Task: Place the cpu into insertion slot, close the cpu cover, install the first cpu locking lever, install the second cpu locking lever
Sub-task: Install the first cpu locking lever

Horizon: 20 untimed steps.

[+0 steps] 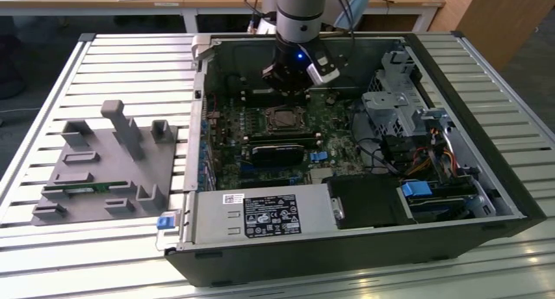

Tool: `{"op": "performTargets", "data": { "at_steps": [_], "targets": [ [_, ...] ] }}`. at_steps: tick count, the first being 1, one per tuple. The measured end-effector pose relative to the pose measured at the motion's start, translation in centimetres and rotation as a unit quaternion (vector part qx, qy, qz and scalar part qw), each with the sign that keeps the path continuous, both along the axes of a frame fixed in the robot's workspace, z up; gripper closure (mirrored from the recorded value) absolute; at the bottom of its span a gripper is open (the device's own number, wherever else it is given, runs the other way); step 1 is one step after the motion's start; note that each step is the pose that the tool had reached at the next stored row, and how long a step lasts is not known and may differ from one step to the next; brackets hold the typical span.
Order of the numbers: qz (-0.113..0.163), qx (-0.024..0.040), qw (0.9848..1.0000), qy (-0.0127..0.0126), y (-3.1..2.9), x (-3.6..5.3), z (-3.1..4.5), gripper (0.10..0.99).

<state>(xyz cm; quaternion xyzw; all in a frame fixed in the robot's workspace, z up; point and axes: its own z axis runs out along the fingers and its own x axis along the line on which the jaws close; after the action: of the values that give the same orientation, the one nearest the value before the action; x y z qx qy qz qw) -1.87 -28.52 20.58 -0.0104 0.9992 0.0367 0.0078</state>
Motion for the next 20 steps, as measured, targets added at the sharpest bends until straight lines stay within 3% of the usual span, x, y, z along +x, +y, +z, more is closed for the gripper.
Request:
{"op": "performTargets", "data": {
  "at_steps": [9, 20],
  "targets": [
    [-0.001, 0.0, 1.0, 0.0, 0.0, 0.04, -0.55, 0.98],
    [-0.001, -0.0002, 1.0, 0.0, 0.0, 0.05, -0.45, 0.98]
  ]
}}
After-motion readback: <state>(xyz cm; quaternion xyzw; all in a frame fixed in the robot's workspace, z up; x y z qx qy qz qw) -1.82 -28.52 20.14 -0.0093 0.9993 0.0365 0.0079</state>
